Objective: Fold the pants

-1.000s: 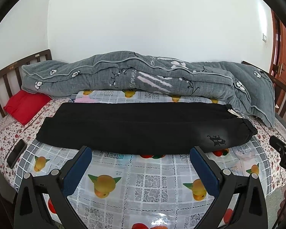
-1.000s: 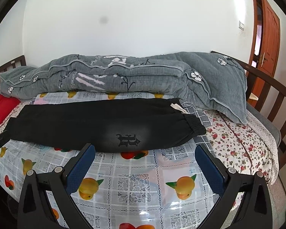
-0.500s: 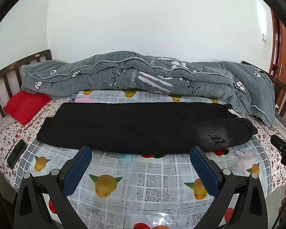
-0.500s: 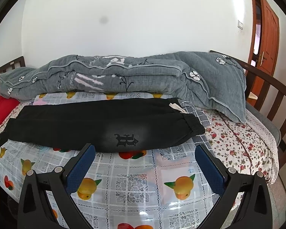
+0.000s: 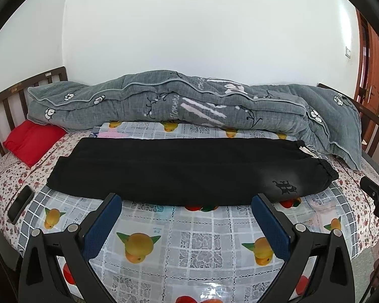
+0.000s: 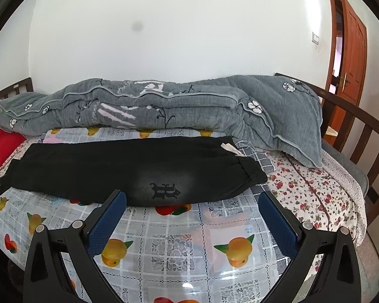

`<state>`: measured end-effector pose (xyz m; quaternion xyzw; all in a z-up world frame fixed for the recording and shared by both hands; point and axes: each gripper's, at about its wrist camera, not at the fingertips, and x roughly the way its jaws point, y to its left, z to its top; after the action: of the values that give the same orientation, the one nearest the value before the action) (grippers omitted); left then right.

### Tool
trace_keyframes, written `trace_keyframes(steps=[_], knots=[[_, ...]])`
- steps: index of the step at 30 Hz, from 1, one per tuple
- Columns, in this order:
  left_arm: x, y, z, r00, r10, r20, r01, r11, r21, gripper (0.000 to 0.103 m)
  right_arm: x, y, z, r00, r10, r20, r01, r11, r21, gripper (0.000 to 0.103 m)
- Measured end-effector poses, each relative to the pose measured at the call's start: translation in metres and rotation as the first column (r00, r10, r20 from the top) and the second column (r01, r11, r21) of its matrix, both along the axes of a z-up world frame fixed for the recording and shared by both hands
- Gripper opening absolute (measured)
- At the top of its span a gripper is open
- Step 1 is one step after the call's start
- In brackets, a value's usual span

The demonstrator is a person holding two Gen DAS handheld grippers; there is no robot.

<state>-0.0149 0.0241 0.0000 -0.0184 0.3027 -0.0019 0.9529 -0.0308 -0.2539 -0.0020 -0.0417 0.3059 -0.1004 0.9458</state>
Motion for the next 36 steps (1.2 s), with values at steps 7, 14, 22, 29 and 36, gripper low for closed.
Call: trace_keyframes(steps=[7, 14, 22, 29, 36], knots=[[0.0, 0.001, 0.001, 1.0, -0.005, 0.002, 0.005, 1.0, 0.001, 0.103, -0.001, 0.001, 0.001, 1.0, 0.002, 0.003, -0.002, 1.0, -0.001, 0.102], [0.002, 0.004, -0.003, 1.0, 0.0, -0.001, 0.0, 1.0, -0.007, 0.103, -0.004, 0.003, 0.001, 0.999, 0.002, 0.033, -0.002, 1.0, -0.012, 0.102], [0.006, 0.01, -0.017, 1.0, 0.002, -0.006, -0.002, 1.0, 0.0, 0.103, -0.001, 0.0, -0.007, 0.998, 0.006, 0.06, -0.008, 0.999, 0.032, 0.102], [0.018, 0.028, -0.047, 0.999, 0.016, -0.045, -0.017, 1.0, -0.019, 0.103, 0.027, -0.016, -0.047, 0.999, 0.006, -0.037, -0.002, 0.996, 0.094, 0.102], [0.039, 0.072, -0.098, 0.99, 0.064, -0.128, -0.074, 0.994, -0.075, 0.103, 0.044, -0.03, -0.1, 0.994, -0.059, -0.09, 0.065, 0.995, 0.069, 0.102]])
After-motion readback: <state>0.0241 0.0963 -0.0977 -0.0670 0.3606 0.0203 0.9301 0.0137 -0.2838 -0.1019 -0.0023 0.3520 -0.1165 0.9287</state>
